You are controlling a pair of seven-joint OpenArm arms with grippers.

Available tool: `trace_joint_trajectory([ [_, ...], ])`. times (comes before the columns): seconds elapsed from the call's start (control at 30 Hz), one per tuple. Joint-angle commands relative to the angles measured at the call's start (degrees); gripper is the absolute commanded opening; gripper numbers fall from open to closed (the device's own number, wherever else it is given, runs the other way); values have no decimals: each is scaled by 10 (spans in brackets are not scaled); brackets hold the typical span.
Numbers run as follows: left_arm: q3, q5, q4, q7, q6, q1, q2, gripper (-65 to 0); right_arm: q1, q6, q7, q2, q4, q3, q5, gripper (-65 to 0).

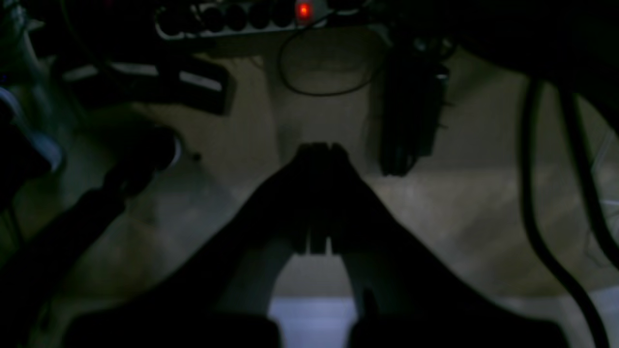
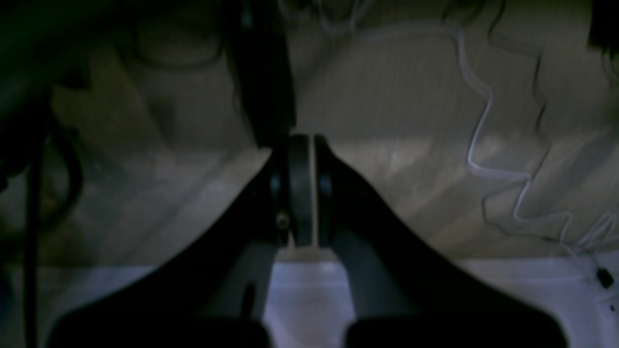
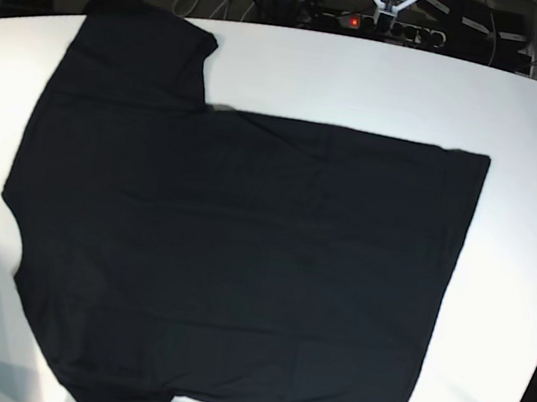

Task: Fold the T-shirt properly
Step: 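Move both grippers down toward the shoulder corners of the black T-shirt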

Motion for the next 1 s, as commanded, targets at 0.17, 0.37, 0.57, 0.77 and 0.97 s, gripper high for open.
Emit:
trace_joint_trajectory([
  [0.17, -3, -1, 157, 27, 3, 99, -41, -650, -105, 7, -2, 0, 177, 0, 4, -650],
  [0.37, -3, -17, 319, 27, 4, 196, -77, -650, -189, 7, -2, 3, 310, 0, 5, -650],
  [0.57, -3, -142, 443, 27, 5, 274, -143, -650, -272, 7, -2, 13, 440, -1, 5, -650],
  [0.77, -14, -222, 541, 26, 9, 328, -209, -650, -349, 7, -2, 40, 612, 2, 4, -650],
  [0.97, -111, -235, 641, 26, 4, 374, -198, -650, -388, 7, -3, 49, 726, 5, 2, -650],
])
